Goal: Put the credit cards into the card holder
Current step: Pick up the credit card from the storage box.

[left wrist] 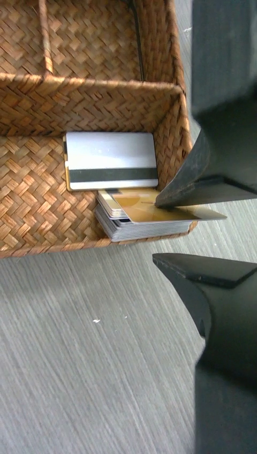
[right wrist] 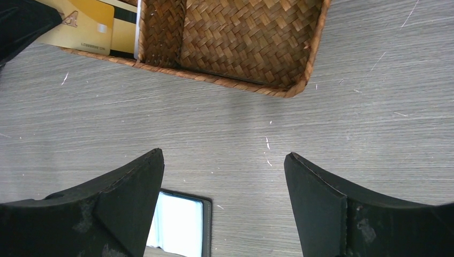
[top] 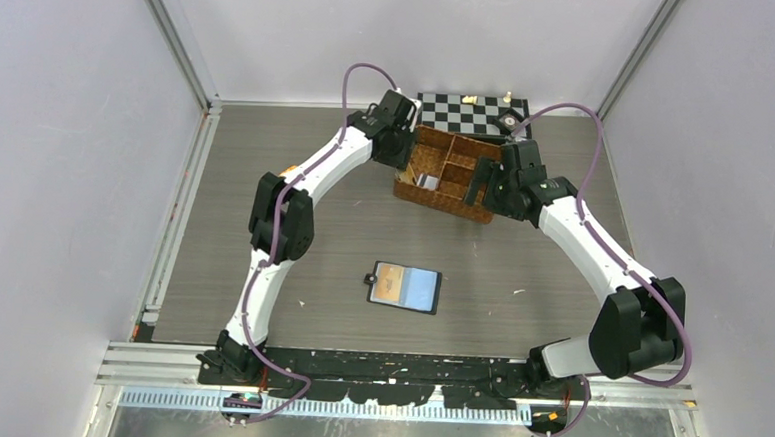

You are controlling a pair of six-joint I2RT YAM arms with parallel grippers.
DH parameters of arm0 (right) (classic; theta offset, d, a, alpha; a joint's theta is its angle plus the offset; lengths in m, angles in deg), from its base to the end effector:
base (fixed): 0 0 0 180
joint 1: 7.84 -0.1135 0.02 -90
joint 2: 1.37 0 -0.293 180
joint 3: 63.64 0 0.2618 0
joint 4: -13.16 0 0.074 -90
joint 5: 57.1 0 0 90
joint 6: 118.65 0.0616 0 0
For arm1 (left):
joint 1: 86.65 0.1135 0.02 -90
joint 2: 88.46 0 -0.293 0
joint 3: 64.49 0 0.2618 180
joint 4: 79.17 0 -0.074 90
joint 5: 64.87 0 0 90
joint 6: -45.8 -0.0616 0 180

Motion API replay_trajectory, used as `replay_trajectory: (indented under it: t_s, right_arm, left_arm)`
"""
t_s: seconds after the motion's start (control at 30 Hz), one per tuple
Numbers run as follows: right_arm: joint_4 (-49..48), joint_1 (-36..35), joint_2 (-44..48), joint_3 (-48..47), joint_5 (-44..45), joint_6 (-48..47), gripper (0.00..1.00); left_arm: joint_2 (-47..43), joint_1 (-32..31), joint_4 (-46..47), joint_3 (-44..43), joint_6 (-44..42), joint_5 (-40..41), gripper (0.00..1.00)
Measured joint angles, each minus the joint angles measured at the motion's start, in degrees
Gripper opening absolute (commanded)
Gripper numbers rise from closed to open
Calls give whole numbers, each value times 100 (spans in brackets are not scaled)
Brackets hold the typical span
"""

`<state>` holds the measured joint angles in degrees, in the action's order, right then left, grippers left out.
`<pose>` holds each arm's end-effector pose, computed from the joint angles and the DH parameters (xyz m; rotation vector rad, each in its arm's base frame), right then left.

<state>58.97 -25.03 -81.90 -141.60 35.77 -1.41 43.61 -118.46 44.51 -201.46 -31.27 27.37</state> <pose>0.3098 0.0926 0.2895 0.2364 2.4236 0.2934 0.4786 -0.2940 0.2474 0.3915 2.4586 -0.2866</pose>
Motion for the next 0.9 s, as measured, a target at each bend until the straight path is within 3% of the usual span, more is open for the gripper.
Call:
replay_trajectory:
  t_s: [0.23,0.57,0.9]
  right_arm:
    - [2,7,-52,0,-39,-2,87]
    - [9,7,-52,0,-57,-20,87]
    - [96,7,-42,-2,-155,-44,87]
  left_arm:
    - [-35,0,9,0,17,-157,13]
    - [-295,7,63,186,35,-293,6]
    - [-1272,7,243,837,-7,-584,0]
